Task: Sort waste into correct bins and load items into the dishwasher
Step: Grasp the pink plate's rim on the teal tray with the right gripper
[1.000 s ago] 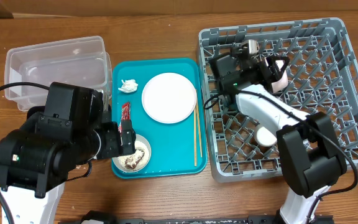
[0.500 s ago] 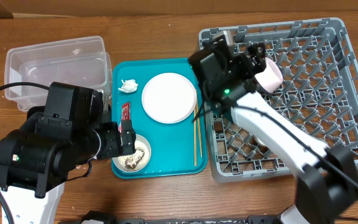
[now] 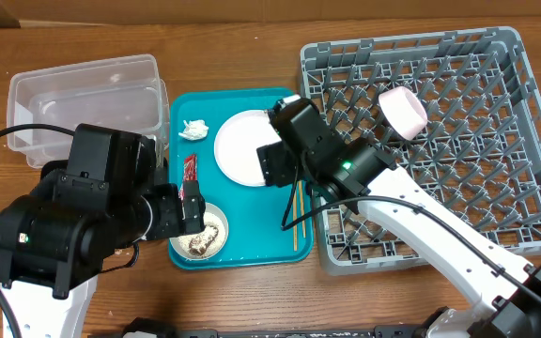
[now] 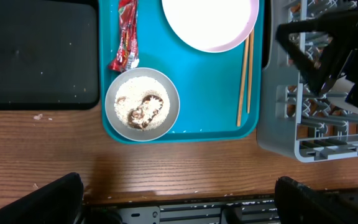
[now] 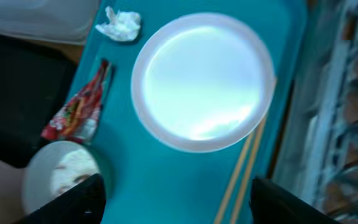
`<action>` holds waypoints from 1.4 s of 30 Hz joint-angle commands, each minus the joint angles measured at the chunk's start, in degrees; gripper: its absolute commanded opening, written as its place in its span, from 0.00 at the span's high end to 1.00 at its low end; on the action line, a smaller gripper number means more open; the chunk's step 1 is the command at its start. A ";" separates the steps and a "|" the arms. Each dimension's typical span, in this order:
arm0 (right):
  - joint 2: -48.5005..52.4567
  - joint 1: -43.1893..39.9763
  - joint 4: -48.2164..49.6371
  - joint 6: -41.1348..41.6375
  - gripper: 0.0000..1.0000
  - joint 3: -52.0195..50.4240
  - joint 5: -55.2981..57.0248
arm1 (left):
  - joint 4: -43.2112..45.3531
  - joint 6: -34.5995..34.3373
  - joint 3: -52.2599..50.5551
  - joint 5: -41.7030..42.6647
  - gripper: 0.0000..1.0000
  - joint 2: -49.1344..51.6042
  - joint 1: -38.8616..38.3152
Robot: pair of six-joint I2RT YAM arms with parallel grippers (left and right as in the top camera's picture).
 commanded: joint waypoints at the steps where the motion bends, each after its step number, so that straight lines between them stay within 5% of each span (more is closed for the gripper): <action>1: 3.39 -0.28 -0.13 14.23 0.24 0.76 -5.55 | 0.11 0.92 0.72 -0.79 0.00 0.07 -0.22; 4: 7.30 -0.46 -0.07 21.22 0.29 0.76 -5.38 | 0.11 0.92 0.72 -0.79 0.00 0.07 -0.22; 6: 11.06 -0.90 0.02 26.38 0.45 0.76 -5.14 | 0.11 0.92 0.72 -0.79 0.00 0.07 -0.22; 14: 18.53 -2.19 3.19 38.27 0.47 0.76 -4.72 | 0.11 0.92 0.72 -0.79 0.00 0.07 -0.22; 31: 25.09 -2.86 7.65 42.69 0.52 0.76 -6.38 | 0.11 0.92 0.72 -0.79 0.00 0.07 -0.22; 42: 25.55 -2.84 7.45 42.69 0.83 0.74 -1.92 | 0.11 0.92 0.72 -0.79 0.00 0.07 -0.22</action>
